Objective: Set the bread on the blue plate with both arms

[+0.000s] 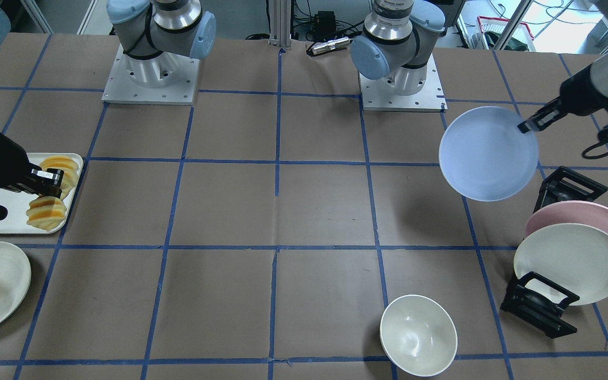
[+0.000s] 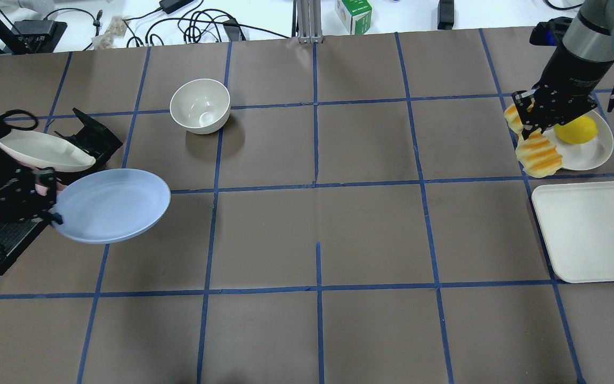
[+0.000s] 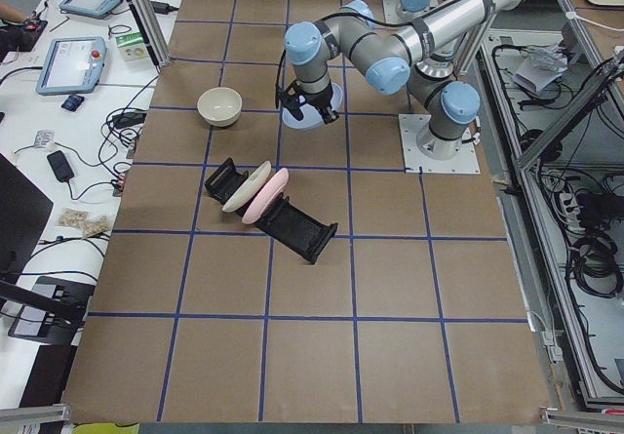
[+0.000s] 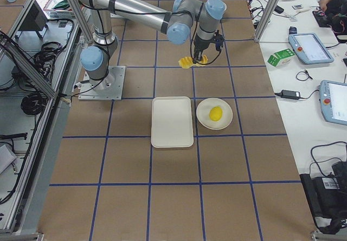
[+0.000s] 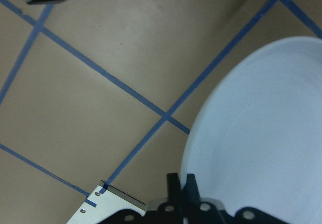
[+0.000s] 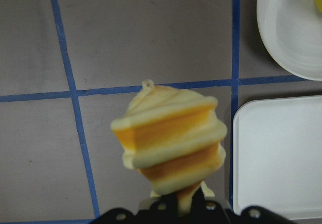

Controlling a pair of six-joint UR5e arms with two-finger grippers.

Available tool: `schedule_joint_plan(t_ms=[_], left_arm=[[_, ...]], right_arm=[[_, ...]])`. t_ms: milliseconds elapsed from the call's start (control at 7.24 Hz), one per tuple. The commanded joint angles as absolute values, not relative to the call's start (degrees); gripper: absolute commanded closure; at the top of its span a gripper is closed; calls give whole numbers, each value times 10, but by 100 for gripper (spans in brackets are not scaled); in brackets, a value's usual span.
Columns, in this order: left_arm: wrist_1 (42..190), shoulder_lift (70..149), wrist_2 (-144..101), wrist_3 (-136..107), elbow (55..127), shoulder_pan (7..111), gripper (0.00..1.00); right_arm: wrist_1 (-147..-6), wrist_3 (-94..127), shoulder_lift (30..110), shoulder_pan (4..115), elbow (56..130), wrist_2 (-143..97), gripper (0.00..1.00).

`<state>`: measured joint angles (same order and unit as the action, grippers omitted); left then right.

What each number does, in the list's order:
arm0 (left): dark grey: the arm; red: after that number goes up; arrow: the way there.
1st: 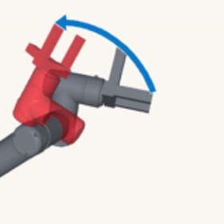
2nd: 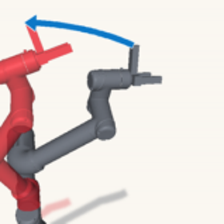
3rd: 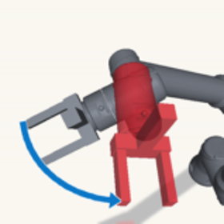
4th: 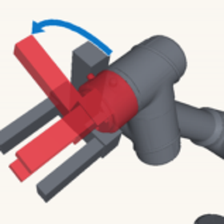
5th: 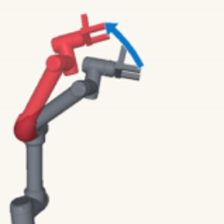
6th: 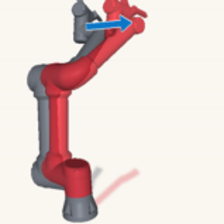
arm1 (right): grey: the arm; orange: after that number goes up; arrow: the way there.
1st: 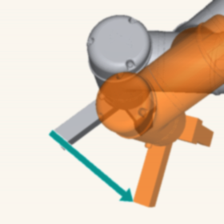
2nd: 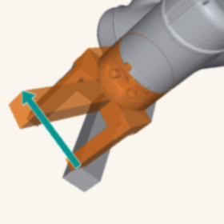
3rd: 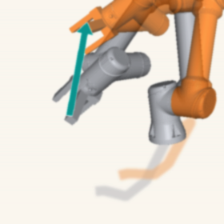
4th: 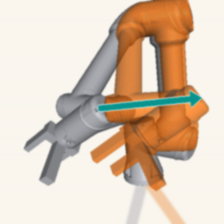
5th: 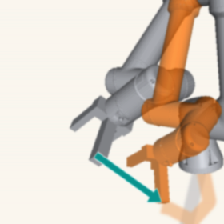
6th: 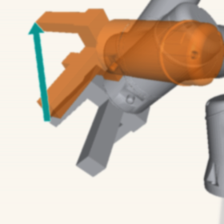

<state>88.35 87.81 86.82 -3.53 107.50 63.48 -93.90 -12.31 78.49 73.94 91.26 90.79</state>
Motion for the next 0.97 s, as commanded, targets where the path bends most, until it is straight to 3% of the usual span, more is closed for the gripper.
schedule_joint_plan(t_ms=[0, 138, 415, 829], left_arm=[[740, 900, 812, -140, 1128, 788, 100], [623, 931, 791, -211, 1145, 850, 100], [532, 991, 780, -292, 1146, 914, 100], [509, 1050, 762, -394, 1145, 994, 100]], right_arm=[[-939, -123, 784, 739, 913, 908, 100], [-939, -123, 785, 740, 913, 908, 100], [-939, -123, 785, 739, 913, 908, 100], [-939, -123, 785, 739, 914, 909, 100]])
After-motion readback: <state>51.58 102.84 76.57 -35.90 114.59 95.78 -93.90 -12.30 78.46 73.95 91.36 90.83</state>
